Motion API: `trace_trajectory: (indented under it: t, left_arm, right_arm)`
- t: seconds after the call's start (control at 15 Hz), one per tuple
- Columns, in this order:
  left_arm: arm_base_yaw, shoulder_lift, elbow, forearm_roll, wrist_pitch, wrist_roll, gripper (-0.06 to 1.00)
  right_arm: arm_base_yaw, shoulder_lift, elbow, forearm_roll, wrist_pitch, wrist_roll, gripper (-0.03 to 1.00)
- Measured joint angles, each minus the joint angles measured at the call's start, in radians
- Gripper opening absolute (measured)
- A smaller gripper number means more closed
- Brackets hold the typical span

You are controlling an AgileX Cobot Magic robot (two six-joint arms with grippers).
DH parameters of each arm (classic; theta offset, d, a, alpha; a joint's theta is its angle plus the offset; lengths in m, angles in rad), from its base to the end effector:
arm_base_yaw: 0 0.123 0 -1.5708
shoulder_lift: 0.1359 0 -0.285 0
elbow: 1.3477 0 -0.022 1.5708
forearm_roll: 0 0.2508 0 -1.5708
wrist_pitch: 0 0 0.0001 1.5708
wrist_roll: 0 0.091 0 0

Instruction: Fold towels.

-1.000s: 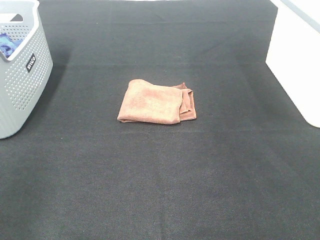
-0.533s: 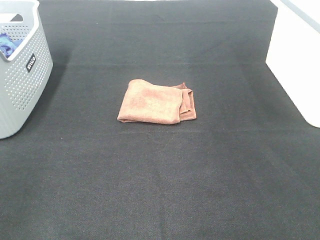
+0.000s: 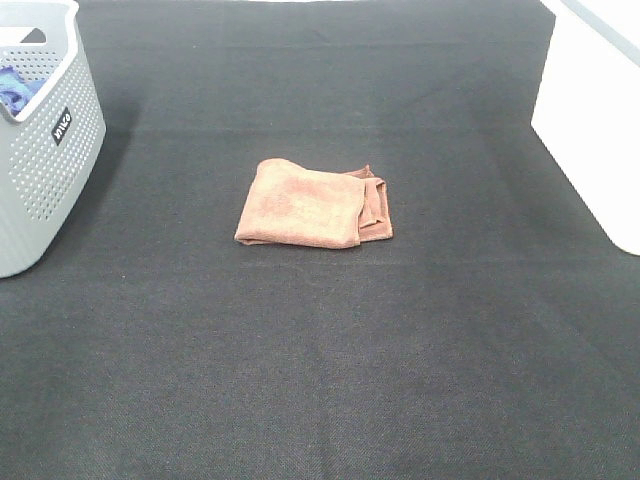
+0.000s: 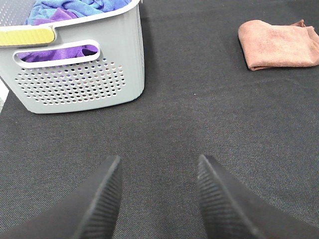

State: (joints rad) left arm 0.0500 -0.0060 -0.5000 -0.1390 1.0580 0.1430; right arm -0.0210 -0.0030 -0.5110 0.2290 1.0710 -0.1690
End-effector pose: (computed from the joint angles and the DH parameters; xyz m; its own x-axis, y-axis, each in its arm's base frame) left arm -0.0055 -0.0113 0.2781 -0.4384 0.0520 -0.8973 0.0913 0.9957 0.0131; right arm -0.0078 0.0183 0.2812 -0.4327 -0.0475 -0.9003 -0.1833 0.9824 0.0363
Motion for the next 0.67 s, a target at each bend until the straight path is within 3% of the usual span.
trace_trajectory:
  t: [0.67]
  left_arm:
    - [0.000,0.000,0.000,0.000,0.000,0.000,0.47]
  right_arm:
    - [0.000,0.000,0.000,0.000,0.000,0.000,0.83]
